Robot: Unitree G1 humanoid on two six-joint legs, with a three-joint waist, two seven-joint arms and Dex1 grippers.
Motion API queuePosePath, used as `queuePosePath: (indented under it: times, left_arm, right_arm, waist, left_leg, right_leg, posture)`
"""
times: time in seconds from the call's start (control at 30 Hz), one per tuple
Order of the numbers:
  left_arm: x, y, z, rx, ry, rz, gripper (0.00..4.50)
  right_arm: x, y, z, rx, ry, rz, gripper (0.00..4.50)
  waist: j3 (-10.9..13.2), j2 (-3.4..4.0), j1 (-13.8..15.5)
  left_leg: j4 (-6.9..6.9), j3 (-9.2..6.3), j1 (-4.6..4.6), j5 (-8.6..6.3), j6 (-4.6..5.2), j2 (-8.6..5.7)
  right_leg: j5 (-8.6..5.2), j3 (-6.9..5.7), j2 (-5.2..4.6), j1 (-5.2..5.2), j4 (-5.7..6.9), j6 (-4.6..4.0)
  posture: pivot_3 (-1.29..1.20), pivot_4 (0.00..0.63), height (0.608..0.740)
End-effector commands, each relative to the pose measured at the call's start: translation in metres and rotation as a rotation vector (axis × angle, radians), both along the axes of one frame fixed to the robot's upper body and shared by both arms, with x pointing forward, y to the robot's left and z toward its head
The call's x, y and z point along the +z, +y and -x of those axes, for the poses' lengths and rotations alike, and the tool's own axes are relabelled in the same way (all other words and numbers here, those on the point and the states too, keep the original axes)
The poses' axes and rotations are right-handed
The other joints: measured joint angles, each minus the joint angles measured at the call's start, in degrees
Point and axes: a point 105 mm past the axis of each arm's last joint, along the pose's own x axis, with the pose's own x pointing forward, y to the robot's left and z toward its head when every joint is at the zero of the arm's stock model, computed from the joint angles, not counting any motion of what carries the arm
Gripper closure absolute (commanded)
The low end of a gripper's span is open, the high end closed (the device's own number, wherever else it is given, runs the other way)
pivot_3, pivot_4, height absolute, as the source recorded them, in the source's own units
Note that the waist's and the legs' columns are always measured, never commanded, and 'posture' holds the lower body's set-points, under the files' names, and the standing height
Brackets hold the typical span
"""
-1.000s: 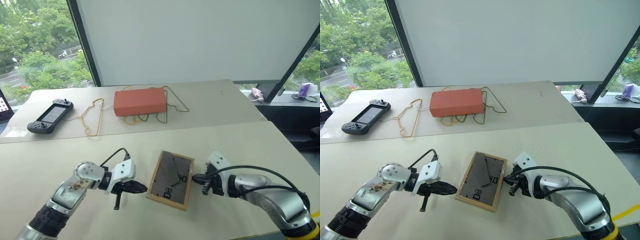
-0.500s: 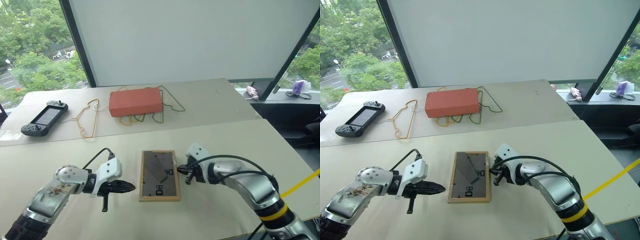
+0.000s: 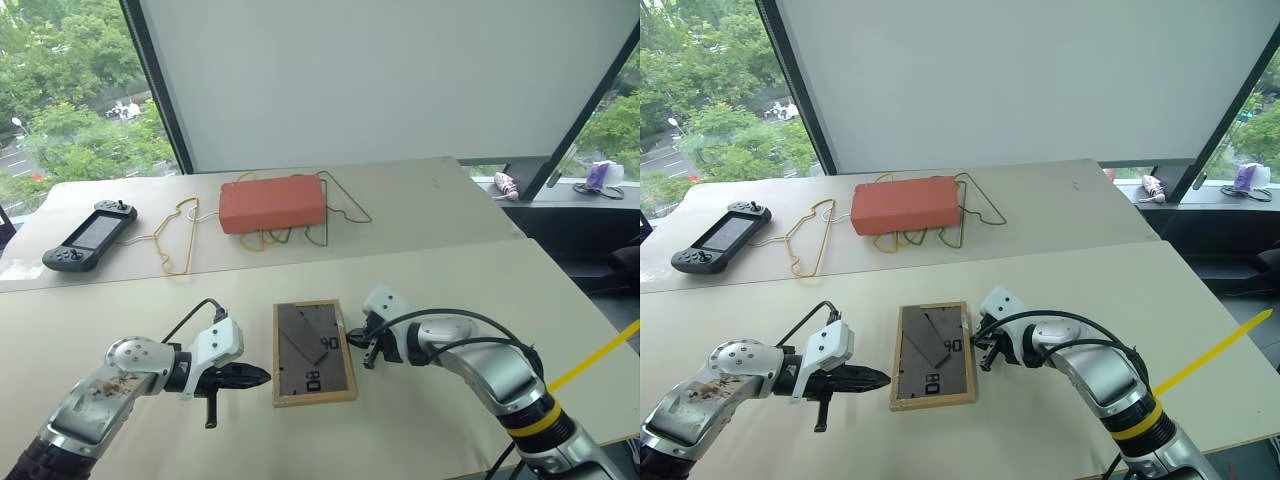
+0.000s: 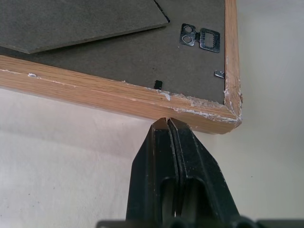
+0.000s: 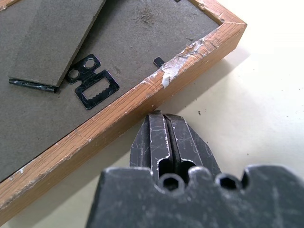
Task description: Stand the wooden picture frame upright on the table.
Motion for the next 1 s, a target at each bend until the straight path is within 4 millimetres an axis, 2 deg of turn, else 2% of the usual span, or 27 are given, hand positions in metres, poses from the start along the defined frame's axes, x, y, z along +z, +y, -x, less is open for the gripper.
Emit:
queuePosePath:
  times: [0.03, 0.13, 0.3, 0.4, 0.57, 0.77, 0.93, 1.0]
  left_arm:
    - [0.010, 0.011, -0.004, 0.011, -0.038, -0.016, 4.44]
    - [0.018, 0.025, -0.007, 0.054, -0.064, -0.015, 4.44]
    - [0.030, 0.035, -0.012, 0.097, -0.137, 0.039, 4.44]
    - [0.038, 0.031, -0.014, 0.106, -0.199, 0.095, 4.44]
    - [0.033, 0.028, -0.012, 0.080, -0.211, 0.095, 4.44]
    - [0.032, 0.027, -0.011, 0.035, -0.242, 0.077, 4.44]
    - [0.030, 0.025, -0.013, 0.020, -0.247, 0.070, 3.12]
    - [0.030, 0.022, -0.013, -0.011, -0.298, 0.059, 2.30]
  right_arm:
    - [0.002, -0.020, 0.003, -0.037, 0.002, 0.014, 4.50]
    - [0.013, -0.049, 0.014, -0.033, -0.046, 0.023, 4.50]
    - [0.032, -0.076, 0.032, 0.027, -0.140, 0.023, 4.50]
    - [0.041, -0.076, 0.042, 0.081, -0.230, -0.001, 4.50]
    - [0.035, -0.069, 0.054, 0.171, -0.285, 0.010, 4.50]
    - [0.035, -0.063, 0.045, 0.172, -0.354, 0.014, 4.50]
    - [0.030, -0.061, 0.047, 0.193, -0.331, 0.013, 4.50]
    - [0.027, -0.060, 0.050, 0.202, -0.303, 0.002, 4.50]
  waist:
    - [0.0, 0.01, 0.1]
    - [0.0, 0.04, 1.2]
    - [0.1, 0.06, 1.8]
    - [0.1, 0.08, 1.5]
    - [0.1, 0.08, 1.3]
    - [0.1, 0.08, 1.3]
    - [0.1, 0.08, 1.5]
    - [0.1, 0.08, 1.5]
  left_leg:
    - [0.00, 0.00, -0.01, 0.00, 0.00, 0.00]
    - [0.00, -0.01, -0.10, -0.02, 0.03, -0.02]
    - [0.00, 0.03, -0.14, -0.10, 0.18, -0.02]
    - [0.00, 0.04, -0.11, -0.13, 0.24, -0.02]
    - [0.00, 0.08, -0.09, -0.13, 0.22, -0.02]
    - [0.01, 0.08, -0.04, -0.11, 0.19, -0.02]
    - [0.01, 0.08, -0.03, -0.11, 0.20, -0.03]
    - [0.01, 0.08, -0.04, -0.11, 0.20, -0.03]
  right_leg:
    - [0.00, 0.00, 0.00, -0.01, -0.01, 0.00]
    - [-0.01, -0.04, -0.04, -0.02, -0.06, 0.01]
    - [-0.03, -0.07, -0.07, -0.03, -0.12, 0.04]
    - [-0.05, -0.06, -0.06, -0.02, -0.08, 0.04]
    - [-0.04, -0.01, -0.06, 0.08, -0.03, 0.03]
    - [-0.03, -0.01, -0.05, 0.06, -0.04, 0.02]
    - [-0.03, -0.02, -0.06, 0.05, -0.06, 0.02]
    - [-0.03, -0.02, -0.06, 0.05, -0.06, 0.02]
  posture:
    - [0.00, 0.150, 0.740]
    - [0.00, 0.150, 0.740]
    - [0.00, 0.150, 0.740]
    - [0.00, 0.150, 0.740]
    - [0.00, 0.150, 0.740]
    - [0.00, 0.150, 0.740]
    - [0.00, 0.150, 0.740]
    - [0.00, 0.150, 0.740]
